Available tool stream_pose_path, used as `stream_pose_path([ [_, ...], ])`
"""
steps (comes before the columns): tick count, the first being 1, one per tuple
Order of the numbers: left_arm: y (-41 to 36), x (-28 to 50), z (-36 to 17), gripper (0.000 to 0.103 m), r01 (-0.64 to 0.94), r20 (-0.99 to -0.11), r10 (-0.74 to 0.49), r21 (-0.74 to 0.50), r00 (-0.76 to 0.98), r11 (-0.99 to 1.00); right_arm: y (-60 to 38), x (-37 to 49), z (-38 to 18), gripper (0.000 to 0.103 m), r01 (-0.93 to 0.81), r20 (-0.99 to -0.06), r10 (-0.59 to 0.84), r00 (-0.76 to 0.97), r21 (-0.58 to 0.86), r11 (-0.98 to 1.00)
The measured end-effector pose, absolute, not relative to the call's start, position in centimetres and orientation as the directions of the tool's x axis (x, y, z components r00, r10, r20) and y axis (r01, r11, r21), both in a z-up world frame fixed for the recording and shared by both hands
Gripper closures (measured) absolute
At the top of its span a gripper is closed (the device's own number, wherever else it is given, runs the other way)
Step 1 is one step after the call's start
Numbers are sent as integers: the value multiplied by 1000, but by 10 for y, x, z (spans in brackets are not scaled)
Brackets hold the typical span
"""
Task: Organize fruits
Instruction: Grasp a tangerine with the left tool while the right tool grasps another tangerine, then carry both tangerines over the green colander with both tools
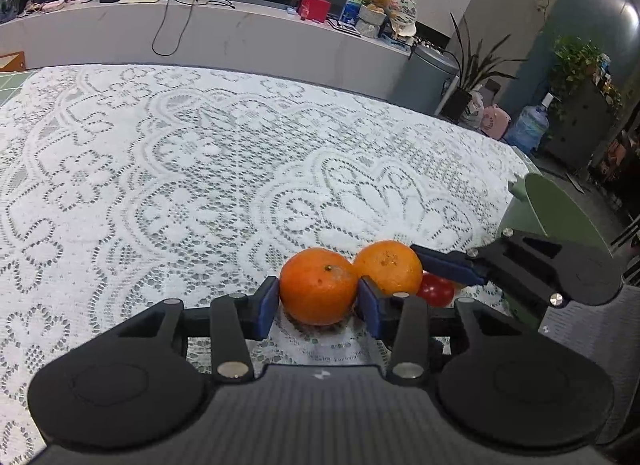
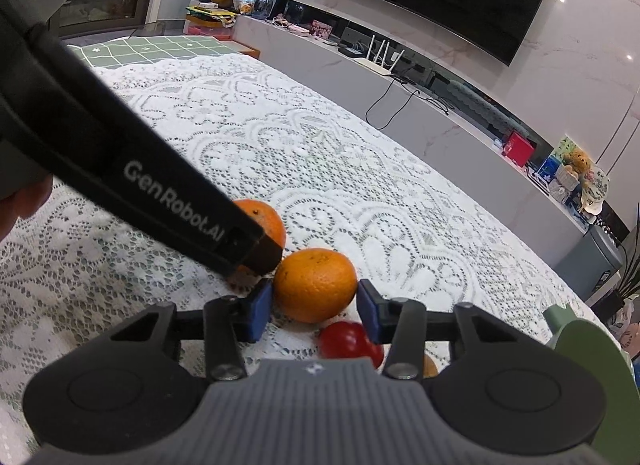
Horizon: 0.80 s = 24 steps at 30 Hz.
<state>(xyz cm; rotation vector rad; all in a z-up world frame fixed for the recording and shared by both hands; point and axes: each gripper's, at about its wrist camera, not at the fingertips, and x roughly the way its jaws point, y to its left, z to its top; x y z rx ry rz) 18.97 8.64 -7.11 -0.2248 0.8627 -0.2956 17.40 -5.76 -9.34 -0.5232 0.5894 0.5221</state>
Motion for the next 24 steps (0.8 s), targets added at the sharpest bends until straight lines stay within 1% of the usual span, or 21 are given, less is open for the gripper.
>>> stream_pose_path([
  [7, 94, 184, -57, 55, 151, -680, -341, -323, 649, 934, -59, 163, -80, 60, -568, -604, 299, 738, -319, 759],
  [15, 98, 177, -49, 55, 126, -667, -323, -327, 671, 937, -75, 144, -53, 60, -522, -571, 287, 769, -302, 798],
  [24, 74, 158, -34, 55, 184, -674, -315, -261, 668, 948, -121, 110, -19, 60, -456, -537, 276, 797, -236, 858],
])
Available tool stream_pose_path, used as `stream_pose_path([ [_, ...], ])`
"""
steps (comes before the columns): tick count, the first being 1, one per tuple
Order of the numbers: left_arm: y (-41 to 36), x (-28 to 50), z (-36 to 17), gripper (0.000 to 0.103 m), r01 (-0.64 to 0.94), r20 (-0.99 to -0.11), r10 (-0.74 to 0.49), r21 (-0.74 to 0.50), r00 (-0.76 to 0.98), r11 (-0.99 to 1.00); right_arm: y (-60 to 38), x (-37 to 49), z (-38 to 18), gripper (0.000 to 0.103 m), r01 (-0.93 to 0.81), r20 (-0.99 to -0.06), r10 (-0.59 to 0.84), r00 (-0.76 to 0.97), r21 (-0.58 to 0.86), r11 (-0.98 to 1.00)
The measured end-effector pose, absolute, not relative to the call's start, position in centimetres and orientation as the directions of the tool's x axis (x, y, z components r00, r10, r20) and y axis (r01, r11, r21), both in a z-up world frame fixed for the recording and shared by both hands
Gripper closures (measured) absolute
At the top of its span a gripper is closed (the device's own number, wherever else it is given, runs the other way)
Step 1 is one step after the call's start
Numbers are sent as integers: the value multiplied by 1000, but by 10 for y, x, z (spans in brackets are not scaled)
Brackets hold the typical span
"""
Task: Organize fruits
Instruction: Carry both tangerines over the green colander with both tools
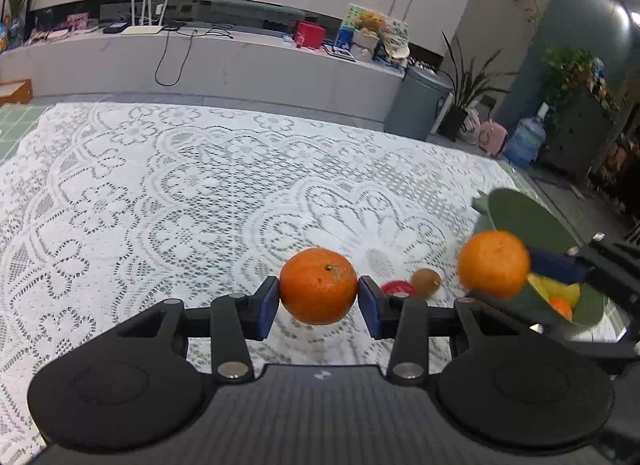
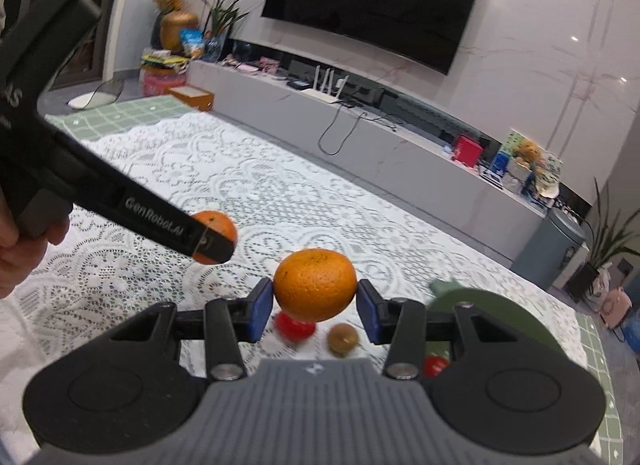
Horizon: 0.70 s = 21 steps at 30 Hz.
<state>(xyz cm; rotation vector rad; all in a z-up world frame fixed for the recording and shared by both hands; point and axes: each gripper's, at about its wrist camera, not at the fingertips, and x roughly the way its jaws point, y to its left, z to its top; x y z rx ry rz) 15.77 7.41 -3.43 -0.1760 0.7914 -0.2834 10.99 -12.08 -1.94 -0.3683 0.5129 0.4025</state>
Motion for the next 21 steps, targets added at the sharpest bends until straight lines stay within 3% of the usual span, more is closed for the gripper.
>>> stream_pose_path([
  [14, 7, 135, -2, 55, 341, -673, -379, -196, 635, 919, -232, 92, 21, 60, -274, -524, 183, 832, -101, 956],
  [21, -48, 138, 15, 55, 476, -665, -419, -107, 619, 873, -281, 110, 24, 60, -199, -566, 192, 802, 50, 979],
])
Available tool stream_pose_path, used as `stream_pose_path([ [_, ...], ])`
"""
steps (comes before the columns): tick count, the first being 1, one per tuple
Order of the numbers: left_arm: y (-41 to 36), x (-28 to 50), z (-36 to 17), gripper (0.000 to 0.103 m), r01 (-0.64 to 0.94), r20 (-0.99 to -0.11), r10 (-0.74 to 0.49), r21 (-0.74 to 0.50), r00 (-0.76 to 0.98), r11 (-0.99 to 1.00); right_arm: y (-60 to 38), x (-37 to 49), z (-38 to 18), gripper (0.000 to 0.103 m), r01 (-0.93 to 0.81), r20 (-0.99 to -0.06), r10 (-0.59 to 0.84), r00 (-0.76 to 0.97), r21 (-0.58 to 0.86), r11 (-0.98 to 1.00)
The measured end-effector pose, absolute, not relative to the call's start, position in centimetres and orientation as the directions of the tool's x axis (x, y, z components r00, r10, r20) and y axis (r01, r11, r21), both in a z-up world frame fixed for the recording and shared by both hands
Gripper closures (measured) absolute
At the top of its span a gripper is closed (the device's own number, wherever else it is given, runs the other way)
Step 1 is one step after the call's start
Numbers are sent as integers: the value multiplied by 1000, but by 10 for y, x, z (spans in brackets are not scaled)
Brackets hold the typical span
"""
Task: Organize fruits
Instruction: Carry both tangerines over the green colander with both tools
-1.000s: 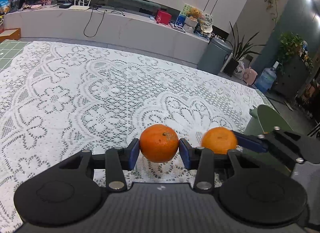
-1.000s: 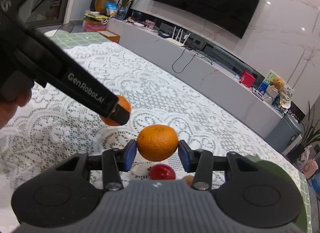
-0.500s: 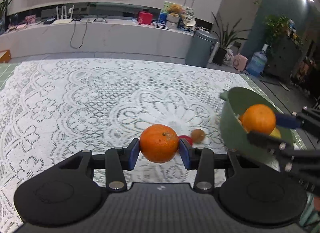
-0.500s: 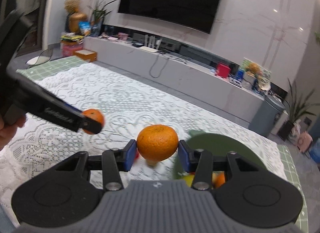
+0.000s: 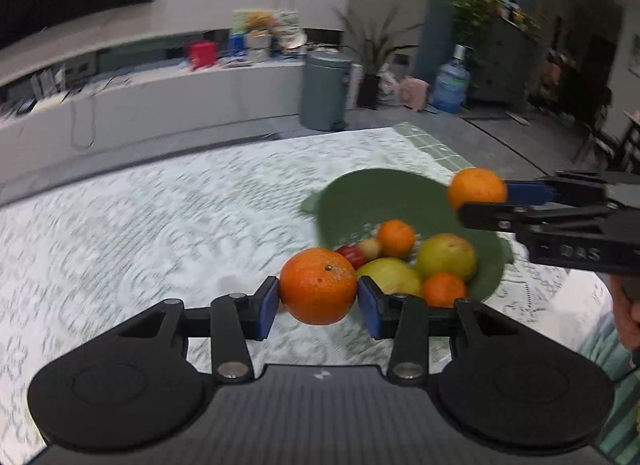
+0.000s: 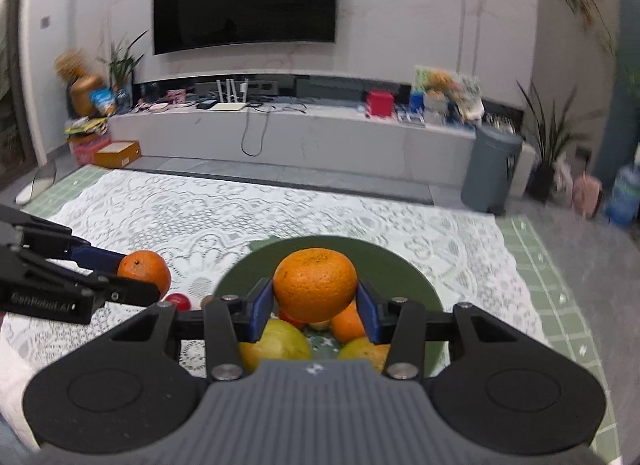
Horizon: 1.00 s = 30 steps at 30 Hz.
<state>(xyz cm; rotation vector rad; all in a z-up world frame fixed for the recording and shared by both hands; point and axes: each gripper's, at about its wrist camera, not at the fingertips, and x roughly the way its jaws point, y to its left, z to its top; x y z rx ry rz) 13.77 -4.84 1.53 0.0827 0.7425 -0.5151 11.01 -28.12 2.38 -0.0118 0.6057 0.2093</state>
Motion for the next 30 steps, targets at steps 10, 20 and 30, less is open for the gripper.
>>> stream_pose_path([
  [10, -120, 165, 13, 55, 575, -720, -412, -22, 559, 818, -319, 143, -7, 60, -98, -619, 231, 751, 241, 965],
  [20, -150, 200, -15, 55, 600, -810, -320, 50, 492, 798, -315, 168, -28, 60, -117, -678, 203, 707, 170, 978],
  [30, -162, 218, -27, 55, 613, -840, -261, 103, 475, 784, -304, 188, -35, 60, -151, -701, 149, 698, 59, 987],
])
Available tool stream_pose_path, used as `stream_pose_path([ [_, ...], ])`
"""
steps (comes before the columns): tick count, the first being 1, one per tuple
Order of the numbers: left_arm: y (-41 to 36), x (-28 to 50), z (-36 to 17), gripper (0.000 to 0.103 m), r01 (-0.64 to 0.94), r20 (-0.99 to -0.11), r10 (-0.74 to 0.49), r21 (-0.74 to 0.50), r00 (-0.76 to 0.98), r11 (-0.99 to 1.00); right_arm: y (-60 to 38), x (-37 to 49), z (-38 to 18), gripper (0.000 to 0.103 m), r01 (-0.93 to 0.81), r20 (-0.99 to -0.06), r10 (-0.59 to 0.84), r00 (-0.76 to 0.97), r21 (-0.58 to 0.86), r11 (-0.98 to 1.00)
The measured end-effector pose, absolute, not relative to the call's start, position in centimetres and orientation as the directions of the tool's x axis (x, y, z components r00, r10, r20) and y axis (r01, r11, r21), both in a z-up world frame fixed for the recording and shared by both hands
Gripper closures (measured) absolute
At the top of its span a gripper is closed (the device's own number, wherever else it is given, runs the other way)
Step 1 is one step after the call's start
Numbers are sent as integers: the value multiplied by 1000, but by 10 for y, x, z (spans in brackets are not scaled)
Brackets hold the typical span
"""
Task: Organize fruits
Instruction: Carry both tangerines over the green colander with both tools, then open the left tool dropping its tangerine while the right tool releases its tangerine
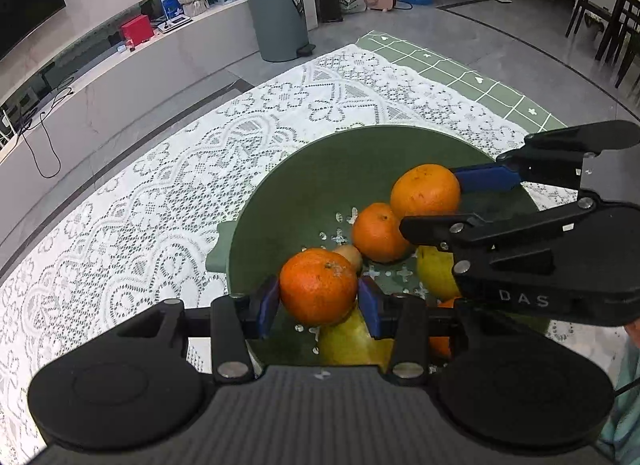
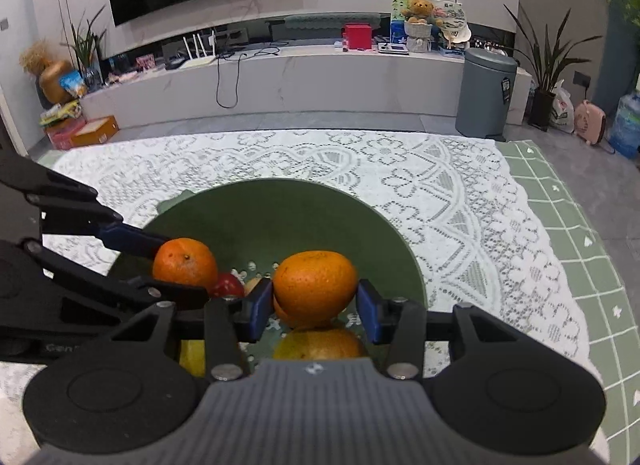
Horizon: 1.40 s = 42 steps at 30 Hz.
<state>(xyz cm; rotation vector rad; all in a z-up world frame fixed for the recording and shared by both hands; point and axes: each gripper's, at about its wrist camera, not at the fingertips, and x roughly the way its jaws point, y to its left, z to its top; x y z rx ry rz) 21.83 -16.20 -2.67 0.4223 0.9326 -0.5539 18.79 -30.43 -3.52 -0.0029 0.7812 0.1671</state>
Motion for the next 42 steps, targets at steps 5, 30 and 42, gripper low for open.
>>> stream_pose_path([
  [5, -168, 224, -31, 55, 612, -851, -232, 126, 470, 780, -304, 197, -41, 60, -145, -734, 141, 664, 58, 988],
  [30, -168, 229, -37, 50, 577, -854, -201, 135, 480, 806, -297, 191, -44, 58, -124, -721, 77, 688, -12, 992],
  [42, -154, 213, -18, 43, 565, -825, -225, 132, 518, 815, -308, 182, -35, 40, -68, -688, 134, 714, 122, 990],
])
